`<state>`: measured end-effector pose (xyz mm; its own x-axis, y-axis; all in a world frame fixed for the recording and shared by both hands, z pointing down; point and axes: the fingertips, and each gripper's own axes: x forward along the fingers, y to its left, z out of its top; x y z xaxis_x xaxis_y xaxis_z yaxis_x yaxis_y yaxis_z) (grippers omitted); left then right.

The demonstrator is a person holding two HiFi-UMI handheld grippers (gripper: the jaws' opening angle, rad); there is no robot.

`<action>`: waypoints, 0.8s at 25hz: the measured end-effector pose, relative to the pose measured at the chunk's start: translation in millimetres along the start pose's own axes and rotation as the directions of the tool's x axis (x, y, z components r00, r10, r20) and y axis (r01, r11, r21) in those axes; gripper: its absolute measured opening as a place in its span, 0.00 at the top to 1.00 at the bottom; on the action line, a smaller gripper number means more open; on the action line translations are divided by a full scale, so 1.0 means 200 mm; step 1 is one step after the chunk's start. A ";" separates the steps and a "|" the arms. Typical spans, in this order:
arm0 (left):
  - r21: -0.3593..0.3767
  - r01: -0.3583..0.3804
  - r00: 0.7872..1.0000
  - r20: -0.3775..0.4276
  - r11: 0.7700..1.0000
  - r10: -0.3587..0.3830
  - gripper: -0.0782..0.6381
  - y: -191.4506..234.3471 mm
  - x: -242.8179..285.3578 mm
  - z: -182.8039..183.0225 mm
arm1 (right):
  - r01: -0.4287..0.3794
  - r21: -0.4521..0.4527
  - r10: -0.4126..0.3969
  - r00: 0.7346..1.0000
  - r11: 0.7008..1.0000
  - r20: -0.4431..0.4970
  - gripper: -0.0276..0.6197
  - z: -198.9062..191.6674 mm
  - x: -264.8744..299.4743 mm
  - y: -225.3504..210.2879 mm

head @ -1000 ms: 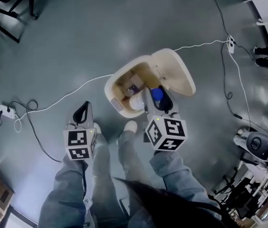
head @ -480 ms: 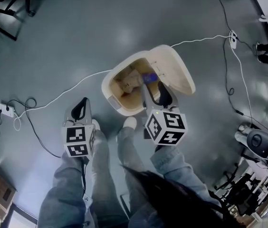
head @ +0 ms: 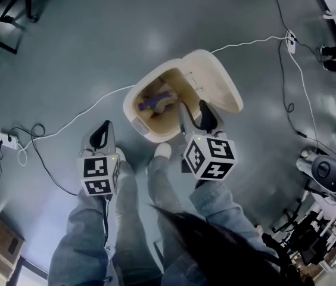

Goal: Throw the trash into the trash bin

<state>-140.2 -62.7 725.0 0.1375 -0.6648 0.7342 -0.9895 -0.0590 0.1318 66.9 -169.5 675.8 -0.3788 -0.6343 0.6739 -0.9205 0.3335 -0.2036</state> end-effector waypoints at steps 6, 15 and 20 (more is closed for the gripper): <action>-0.008 -0.006 1.000 -0.001 1.000 0.006 0.88 0.02 -0.01 -0.02 | -0.005 0.002 0.005 1.000 1.000 -0.006 0.59 -0.01 0.00 0.02; -0.006 -0.007 1.000 0.016 1.000 0.007 0.88 0.03 -0.05 0.03 | -0.007 0.002 0.007 1.000 1.000 -0.002 0.61 0.01 -0.03 0.05; -0.018 -0.004 0.999 0.039 1.000 0.005 0.88 0.02 -0.16 0.18 | -0.004 0.034 0.004 1.000 0.999 0.000 0.61 0.06 -0.13 0.07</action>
<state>-151.1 -67.6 677.8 0.1311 -0.6939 0.7081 -0.9891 -0.0430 0.1409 61.8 -156.0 647.5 -0.3827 -0.6325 0.6734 -0.9216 0.3125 -0.2303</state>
